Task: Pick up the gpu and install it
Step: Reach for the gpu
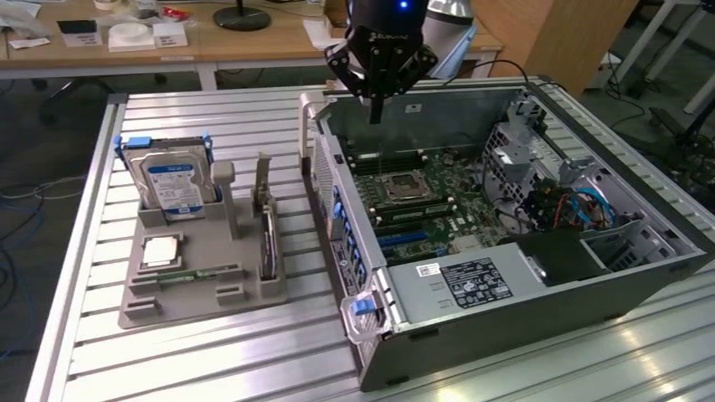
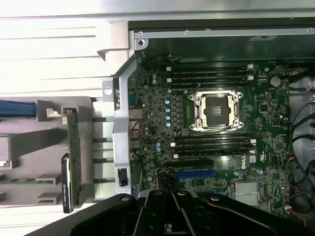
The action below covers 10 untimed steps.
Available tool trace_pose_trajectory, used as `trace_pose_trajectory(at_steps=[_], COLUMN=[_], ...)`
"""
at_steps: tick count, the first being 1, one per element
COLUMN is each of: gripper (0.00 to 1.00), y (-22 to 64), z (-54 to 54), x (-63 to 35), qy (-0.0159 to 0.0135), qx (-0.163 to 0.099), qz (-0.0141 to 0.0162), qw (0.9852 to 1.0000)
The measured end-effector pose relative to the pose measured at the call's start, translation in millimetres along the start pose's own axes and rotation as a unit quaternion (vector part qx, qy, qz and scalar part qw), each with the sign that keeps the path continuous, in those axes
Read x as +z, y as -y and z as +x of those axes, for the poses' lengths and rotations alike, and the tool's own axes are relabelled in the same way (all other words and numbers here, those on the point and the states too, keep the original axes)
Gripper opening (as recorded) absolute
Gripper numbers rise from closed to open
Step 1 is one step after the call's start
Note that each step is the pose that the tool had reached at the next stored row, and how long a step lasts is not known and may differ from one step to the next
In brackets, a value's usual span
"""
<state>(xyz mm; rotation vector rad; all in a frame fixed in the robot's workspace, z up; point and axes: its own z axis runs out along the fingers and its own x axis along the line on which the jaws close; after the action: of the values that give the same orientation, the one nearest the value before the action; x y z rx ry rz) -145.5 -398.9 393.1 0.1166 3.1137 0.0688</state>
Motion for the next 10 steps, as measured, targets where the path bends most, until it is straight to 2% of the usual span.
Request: trace_pose_trajectory(at_steps=[10], gripper=[0.11], y=[0.6], z=[8.6], x=[-0.2], qy=[0.0000], qx=[0.000], qz=[0.0000], qw=[1.0000])
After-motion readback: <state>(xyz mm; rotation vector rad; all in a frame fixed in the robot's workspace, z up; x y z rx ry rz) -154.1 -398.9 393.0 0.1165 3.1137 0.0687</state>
